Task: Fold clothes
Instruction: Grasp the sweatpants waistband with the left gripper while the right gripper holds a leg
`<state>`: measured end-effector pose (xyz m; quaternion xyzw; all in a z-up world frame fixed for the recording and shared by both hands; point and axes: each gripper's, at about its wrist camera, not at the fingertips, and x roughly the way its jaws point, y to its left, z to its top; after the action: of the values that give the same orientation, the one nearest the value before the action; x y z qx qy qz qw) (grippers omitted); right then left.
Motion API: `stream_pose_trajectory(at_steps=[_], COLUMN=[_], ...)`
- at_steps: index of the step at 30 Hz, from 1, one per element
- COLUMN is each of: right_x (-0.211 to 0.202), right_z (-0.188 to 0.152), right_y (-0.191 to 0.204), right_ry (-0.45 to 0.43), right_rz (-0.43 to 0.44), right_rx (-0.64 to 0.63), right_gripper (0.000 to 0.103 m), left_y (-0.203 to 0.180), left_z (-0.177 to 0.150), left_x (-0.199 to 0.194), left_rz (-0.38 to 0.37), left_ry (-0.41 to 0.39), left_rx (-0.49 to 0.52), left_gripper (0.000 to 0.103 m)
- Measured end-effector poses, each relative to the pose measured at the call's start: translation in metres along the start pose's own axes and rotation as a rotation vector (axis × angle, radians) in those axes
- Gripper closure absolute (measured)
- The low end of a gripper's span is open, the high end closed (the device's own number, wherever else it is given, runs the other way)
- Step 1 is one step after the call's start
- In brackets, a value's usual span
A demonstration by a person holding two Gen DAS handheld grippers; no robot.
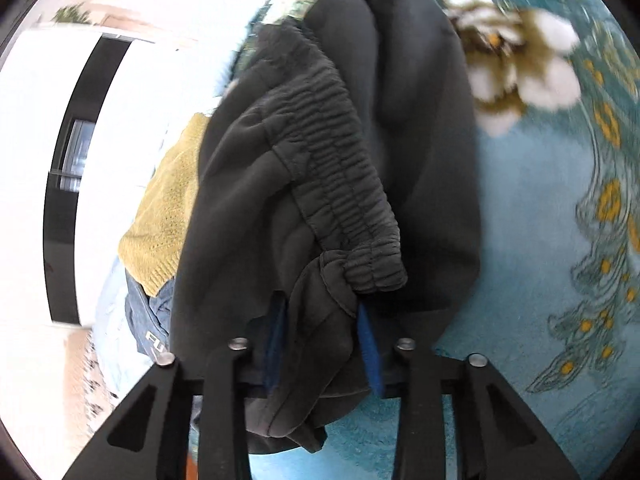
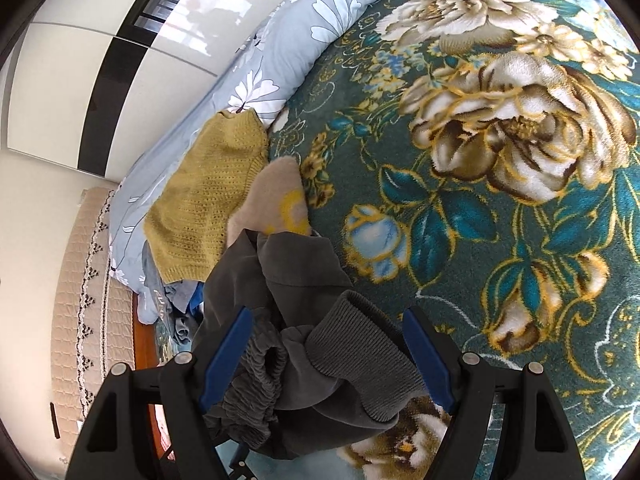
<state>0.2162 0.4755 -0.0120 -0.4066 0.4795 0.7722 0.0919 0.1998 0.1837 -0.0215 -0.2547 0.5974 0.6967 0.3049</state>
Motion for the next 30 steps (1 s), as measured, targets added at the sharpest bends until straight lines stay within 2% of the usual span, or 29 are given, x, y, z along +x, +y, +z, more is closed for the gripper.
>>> stream_pose_trajectory(at_steps=[2,5,7,10,14,17,22,28,30], right_x=[-0.003,-0.01,-0.015,-0.021,-0.024,-0.022,-0.014,0.004,0.012], right_z=[-0.001,-0.001,-0.001,-0.001,-0.003,-0.007,-0.019,-0.033,-0.038], right_y=[0.002,0.006,0.008,0.012,0.019,0.025,0.027,0.012,0.007], right_ry=[-0.004,-0.017,-0.023,-0.03,-0.025,-0.011,0.02,0.068,0.087], right_rz=[0.003,0.003,0.002,-0.002,-0.011,-0.023,-0.047,-0.103,-0.118], right_rx=[-0.002,-0.005,-0.01,-0.019,-0.037,-0.063,-0.078,-0.064,-0.056], right_gripper=[0.022,0.022,0.022,0.022,0.022,0.022,0.022,0.022,0.022], left_y=[0.021,0.071,0.112,0.174,0.23,0.208,0.174,0.12,0.109], left_z=[0.005,0.004,-0.008,-0.043,-0.118,-0.184,-0.275,-0.371,-0.388], left_x=[-0.008,-0.023,-0.029,-0.034,-0.029,-0.029,-0.031,-0.028,-0.026], left_rz=[-0.027,-0.072,-0.091,-0.114,-0.137,-0.138,-0.117,0.031,0.075], left_ry=[-0.04,-0.109,-0.147,-0.194,-0.203,-0.179,-0.148,0.059,0.116], left_rx=[-0.094,-0.341,-0.549,-0.9,-1.363,-1.592,-1.966,-2.407,-2.475], left_gripper=[0.074,0.079,0.083,0.089,0.09,0.091,0.093,0.103,0.103])
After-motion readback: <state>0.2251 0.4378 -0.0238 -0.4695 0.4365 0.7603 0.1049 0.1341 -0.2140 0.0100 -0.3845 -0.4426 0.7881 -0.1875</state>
